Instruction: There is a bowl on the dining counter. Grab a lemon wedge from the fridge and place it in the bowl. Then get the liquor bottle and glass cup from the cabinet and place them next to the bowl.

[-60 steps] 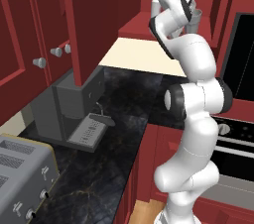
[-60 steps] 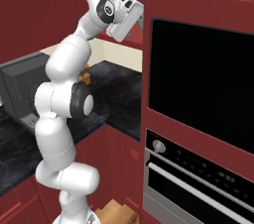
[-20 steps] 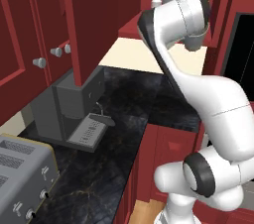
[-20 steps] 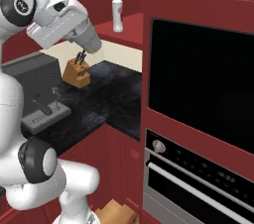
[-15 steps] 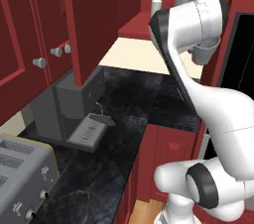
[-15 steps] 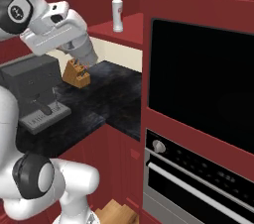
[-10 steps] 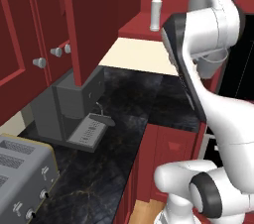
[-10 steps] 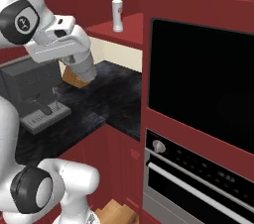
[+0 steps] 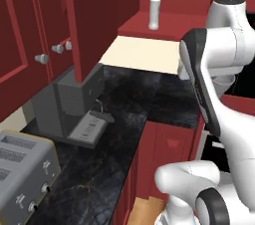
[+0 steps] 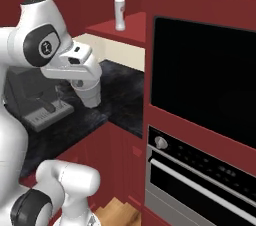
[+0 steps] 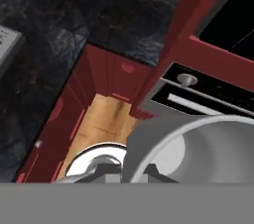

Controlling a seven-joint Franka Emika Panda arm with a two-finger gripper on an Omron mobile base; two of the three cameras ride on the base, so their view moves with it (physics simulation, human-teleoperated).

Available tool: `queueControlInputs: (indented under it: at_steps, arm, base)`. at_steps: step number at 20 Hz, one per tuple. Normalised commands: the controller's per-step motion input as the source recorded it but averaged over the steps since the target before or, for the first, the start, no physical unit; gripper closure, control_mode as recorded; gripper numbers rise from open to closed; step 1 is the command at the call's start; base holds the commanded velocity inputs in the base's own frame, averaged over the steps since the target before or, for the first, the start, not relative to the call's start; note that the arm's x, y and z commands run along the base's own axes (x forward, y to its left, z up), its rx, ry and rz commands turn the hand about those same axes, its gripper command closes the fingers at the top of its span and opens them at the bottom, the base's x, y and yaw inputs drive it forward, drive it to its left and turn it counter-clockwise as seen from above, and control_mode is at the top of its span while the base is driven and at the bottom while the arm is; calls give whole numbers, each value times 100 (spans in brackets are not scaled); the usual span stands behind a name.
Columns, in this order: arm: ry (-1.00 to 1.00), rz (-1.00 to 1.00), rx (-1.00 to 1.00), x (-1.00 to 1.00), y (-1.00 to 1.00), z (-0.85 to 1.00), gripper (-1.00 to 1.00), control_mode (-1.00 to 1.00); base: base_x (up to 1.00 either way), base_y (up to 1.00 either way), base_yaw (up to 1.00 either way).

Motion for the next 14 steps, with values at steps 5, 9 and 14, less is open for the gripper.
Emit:
queueControlInputs:
  at_steps: [5,9,14]
  arm:
    - [0,0,0,0,0,0,100,100]
    - [0,0,0,0,0,0,100,100]
    - [0,0,0,0,0,0,100,100]
  base:
    - [-100,-4,-7]
    - [-62,-38,-36]
    - [-2,-57,-74]
